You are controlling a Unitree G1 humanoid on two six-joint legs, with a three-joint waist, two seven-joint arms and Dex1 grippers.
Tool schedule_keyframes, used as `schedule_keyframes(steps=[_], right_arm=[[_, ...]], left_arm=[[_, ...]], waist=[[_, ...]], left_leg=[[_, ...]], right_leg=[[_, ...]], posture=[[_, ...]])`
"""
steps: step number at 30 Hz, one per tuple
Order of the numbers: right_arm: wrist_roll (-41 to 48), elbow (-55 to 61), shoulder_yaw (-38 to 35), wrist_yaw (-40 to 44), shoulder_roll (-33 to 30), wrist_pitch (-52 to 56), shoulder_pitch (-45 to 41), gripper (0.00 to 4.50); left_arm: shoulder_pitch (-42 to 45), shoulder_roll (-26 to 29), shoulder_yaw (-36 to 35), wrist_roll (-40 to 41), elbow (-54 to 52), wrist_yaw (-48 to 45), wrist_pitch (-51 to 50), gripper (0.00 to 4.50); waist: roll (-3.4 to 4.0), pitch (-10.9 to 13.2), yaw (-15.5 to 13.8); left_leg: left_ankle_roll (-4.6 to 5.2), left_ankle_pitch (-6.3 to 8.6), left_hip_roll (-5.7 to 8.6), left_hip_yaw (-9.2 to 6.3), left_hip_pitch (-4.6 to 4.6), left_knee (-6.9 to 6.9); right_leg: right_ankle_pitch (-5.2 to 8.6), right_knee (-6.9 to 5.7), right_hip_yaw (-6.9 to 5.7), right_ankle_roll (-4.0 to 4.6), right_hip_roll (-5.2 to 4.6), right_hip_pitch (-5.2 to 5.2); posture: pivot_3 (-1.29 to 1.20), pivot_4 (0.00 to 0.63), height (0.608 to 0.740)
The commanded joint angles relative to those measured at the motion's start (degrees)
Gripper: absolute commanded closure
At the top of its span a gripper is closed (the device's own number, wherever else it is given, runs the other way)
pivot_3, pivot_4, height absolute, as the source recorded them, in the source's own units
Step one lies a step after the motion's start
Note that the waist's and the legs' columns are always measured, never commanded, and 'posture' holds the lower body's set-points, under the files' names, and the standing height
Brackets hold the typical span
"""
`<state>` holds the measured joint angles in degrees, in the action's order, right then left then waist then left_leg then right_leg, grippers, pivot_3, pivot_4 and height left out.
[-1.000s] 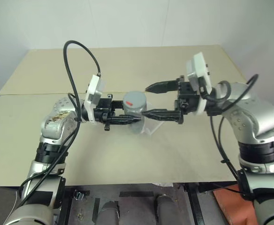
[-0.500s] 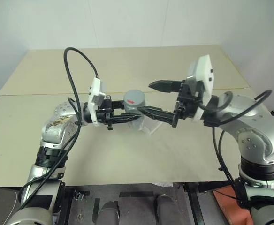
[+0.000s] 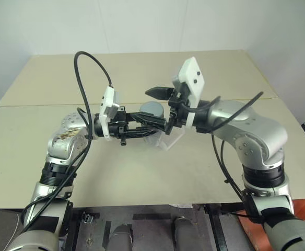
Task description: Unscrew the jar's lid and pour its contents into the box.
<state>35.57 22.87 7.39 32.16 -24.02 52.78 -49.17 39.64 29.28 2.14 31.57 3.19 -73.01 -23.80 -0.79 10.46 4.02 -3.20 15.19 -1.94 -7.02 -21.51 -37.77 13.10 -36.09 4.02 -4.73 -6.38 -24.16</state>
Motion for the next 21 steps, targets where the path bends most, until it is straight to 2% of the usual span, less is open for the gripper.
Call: schedule_keyframes(steps=[1,6,21], right_arm=[[0.03,0.13,-2.31,-0.01,-0.5,-0.42,-1.39,0.04],[-0.16,0.28,-3.27,0.93,-2.59,-0.58,-0.4,0.04],[3.71,0.13,-8.67,-0.1,-6.24,0.13,1.94,0.04]], left_arm=[[1.1,0.39,-1.2,1.39,-2.55,-0.47,0.38,2.62],[0.68,1.05,-2.01,2.37,-3.54,-0.81,-0.34,2.62],[-3.24,7.55,-5.27,4.1,-5.59,-3.04,-0.55,2.62]], waist=[[0.0,0.0,0.0],[0.0,0.0,0.03],[0.01,0.01,-0.01]], left_leg=[[0.0,0.0,0.0,0.0,0.0,0.0],[0.0,0.0,0.0,0.0,0.01,0.0],[0.01,0.0,-0.01,0.0,0.0,0.01]], right_leg=[[0.0,0.0,0.0,0.0,0.0,0.01],[0.0,0.0,0.0,0.0,0.0,0.0],[0.0,0.02,0.0,0.0,0.0,0.01]], posture=[[0.0,0.15,0.74],[0.0,0.15,0.74],[0.0,0.15,0.74]])
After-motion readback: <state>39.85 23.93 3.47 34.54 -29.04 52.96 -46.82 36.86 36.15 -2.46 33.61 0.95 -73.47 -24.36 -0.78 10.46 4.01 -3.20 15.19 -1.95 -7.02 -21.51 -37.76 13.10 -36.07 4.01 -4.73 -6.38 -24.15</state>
